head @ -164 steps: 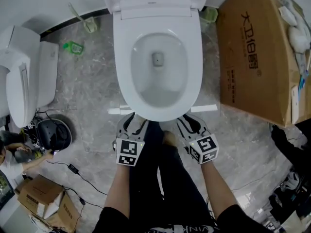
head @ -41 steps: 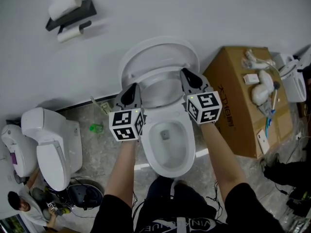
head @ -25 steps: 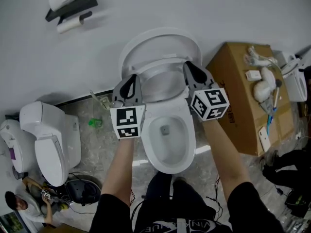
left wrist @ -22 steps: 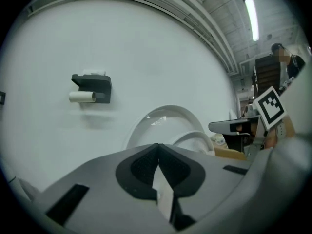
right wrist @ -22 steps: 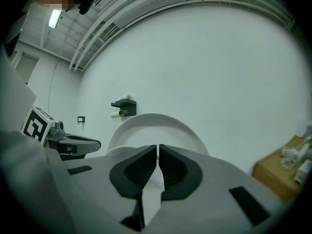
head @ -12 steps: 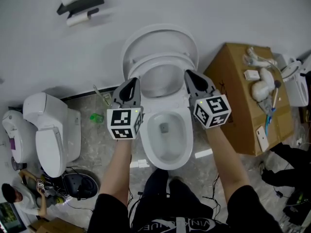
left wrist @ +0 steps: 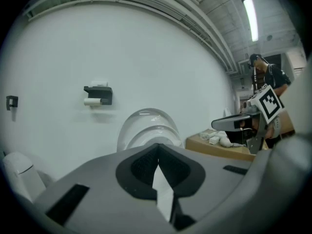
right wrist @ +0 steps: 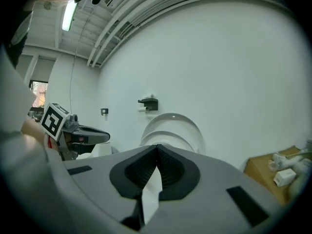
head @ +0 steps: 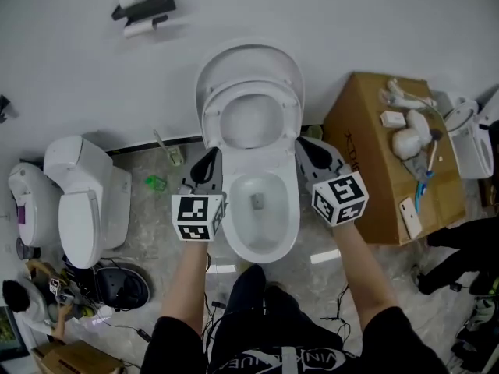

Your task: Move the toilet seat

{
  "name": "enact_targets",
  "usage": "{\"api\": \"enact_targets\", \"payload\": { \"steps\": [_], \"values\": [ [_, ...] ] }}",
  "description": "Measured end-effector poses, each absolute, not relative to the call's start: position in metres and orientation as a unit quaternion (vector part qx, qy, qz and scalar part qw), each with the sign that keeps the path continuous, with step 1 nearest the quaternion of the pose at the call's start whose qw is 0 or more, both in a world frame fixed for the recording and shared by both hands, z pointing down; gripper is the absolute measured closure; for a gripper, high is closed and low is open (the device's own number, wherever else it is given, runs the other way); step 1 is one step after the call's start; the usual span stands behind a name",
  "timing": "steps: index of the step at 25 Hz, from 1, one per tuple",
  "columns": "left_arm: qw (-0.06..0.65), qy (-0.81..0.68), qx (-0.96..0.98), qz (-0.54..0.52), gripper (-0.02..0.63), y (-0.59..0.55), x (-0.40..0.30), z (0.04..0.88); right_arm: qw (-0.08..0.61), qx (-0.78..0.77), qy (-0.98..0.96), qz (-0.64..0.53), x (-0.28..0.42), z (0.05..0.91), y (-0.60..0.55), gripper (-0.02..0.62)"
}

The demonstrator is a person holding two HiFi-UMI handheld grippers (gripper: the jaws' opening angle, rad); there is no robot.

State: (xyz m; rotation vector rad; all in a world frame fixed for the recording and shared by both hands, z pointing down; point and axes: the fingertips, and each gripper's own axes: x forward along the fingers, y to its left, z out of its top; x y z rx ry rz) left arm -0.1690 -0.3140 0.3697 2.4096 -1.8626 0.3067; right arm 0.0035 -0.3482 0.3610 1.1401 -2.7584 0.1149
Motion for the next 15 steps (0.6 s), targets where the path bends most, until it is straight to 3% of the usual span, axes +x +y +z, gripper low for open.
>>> {"api": "enact_targets", "payload": {
  "steps": [7, 15],
  "values": [
    [0.066, -0.611, 0.786, 0.068, 0.603, -0.250, -0.147, 0.355, 0.074, 0.373, -0.924, 0.037, 0.032, 0.344, -0.280, 0.588],
    [0.050, -0.615, 0.784, 0.067, 0.603, -0.181, -0.125, 0.335, 0.078, 0.341, -0.936, 0.025, 0.040, 0.331, -0.210, 0.588]
  ]
}}
